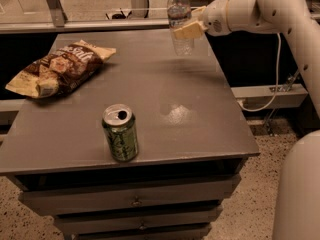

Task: Pick water bottle

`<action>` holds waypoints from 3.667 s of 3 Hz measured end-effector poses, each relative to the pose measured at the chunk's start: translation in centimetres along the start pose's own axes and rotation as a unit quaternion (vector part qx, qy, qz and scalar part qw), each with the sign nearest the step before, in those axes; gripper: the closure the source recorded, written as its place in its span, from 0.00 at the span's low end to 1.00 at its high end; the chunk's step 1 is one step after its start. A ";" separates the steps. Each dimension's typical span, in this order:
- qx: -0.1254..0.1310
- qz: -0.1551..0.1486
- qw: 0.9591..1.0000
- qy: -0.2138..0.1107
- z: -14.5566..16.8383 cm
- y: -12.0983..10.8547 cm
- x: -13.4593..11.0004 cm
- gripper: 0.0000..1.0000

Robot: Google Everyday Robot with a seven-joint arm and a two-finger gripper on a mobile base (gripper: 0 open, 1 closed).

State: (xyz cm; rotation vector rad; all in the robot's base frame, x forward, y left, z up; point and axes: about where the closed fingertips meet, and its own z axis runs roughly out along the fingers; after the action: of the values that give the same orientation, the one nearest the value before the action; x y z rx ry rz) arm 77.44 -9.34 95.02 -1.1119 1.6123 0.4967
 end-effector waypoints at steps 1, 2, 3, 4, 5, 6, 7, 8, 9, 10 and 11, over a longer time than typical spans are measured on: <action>-0.038 -0.050 0.996 0.070 -1.0 0.7 0.9 1.00; -0.095 -0.101 0.977 0.159 -1.3 2.9 2.7 1.00; -0.165 -0.146 0.943 0.247 -1.9 5.8 4.6 1.00; -0.228 -0.209 0.890 0.335 -2.4 8.2 5.9 1.00; -0.263 -0.267 0.845 0.381 -2.0 9.7 6.3 0.97; -0.288 -0.304 0.812 0.407 -1.5 11.6 7.1 0.66; -0.301 -0.315 0.798 0.416 -1.2 13.0 7.7 0.44; -0.313 -0.321 0.789 0.421 -1.1 14.2 8.2 0.20; -0.319 -0.322 0.786 0.421 -1.2 14.7 8.4 0.00; -0.320 -0.322 0.785 0.421 -1.2 14.8 8.4 0.00; -0.322 -0.321 0.785 0.420 -1.2 14.9 8.6 0.00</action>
Offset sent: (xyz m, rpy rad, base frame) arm -0.0801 -0.0323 -0.0484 -0.6996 0.2398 0.4095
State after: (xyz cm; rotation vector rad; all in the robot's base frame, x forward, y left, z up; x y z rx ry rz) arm 64.08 -6.66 84.45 -2.5630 1.6351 0.0444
